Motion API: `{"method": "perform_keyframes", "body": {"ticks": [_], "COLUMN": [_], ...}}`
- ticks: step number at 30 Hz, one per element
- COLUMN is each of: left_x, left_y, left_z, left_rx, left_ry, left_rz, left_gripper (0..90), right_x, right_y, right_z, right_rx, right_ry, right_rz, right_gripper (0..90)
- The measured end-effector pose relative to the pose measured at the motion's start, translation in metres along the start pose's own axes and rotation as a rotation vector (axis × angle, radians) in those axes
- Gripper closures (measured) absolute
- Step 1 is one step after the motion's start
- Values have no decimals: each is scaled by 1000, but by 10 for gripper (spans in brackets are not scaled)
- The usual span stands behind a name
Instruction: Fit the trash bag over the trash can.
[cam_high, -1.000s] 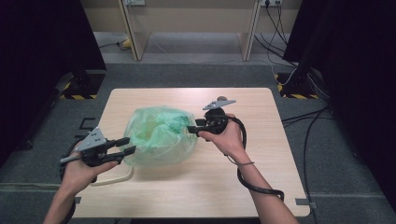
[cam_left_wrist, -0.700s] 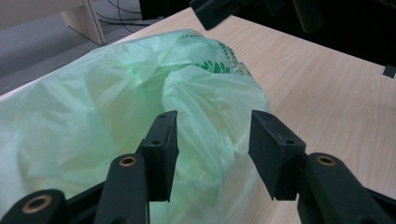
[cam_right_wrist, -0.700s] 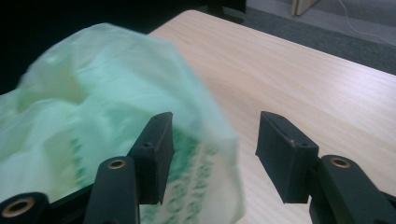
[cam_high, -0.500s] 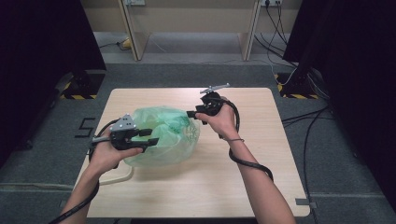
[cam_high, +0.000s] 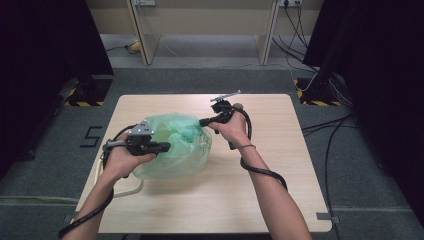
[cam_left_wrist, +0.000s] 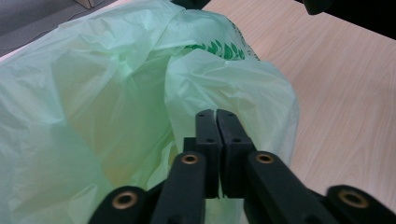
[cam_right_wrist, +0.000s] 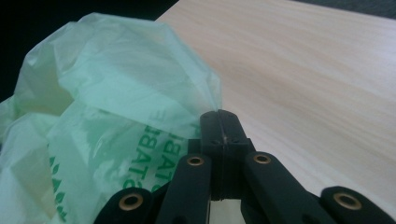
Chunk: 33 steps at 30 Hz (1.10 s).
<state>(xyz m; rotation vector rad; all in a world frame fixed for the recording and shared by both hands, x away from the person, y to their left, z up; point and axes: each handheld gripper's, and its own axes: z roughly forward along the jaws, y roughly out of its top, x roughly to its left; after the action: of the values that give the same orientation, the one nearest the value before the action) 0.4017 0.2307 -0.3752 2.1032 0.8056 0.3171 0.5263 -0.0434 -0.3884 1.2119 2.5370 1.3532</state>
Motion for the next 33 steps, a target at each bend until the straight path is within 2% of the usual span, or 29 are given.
{"method": "perform_keyframes", "body": {"ticks": [8, 14, 22, 31, 33], "left_x": [-3, -7, -10, -7, -8], "left_y": [1, -7, -21, -25, -23], "left_z": [-3, -15, -35, -40, -40], "left_rx": [-5, 5, -20, -46, -70], "left_ry": [4, -9, -17, -29, -5], "left_rz": [10, 31, 23, 15, 22], "left_gripper": [896, 897, 897, 894, 776], "right_x": [1, 2, -1, -4, -5], "right_y": [8, 17, 17, 9, 7], "right_z": [-3, -1, 21, 41, 41], "right_rx": [-73, -111, -69, 2, 15], "right_ry": [-105, -161, -204, -226, -225], "right_rz": [-5, -4, -26, -45, -52], "right_gripper": [900, 900, 900, 898, 858]}}
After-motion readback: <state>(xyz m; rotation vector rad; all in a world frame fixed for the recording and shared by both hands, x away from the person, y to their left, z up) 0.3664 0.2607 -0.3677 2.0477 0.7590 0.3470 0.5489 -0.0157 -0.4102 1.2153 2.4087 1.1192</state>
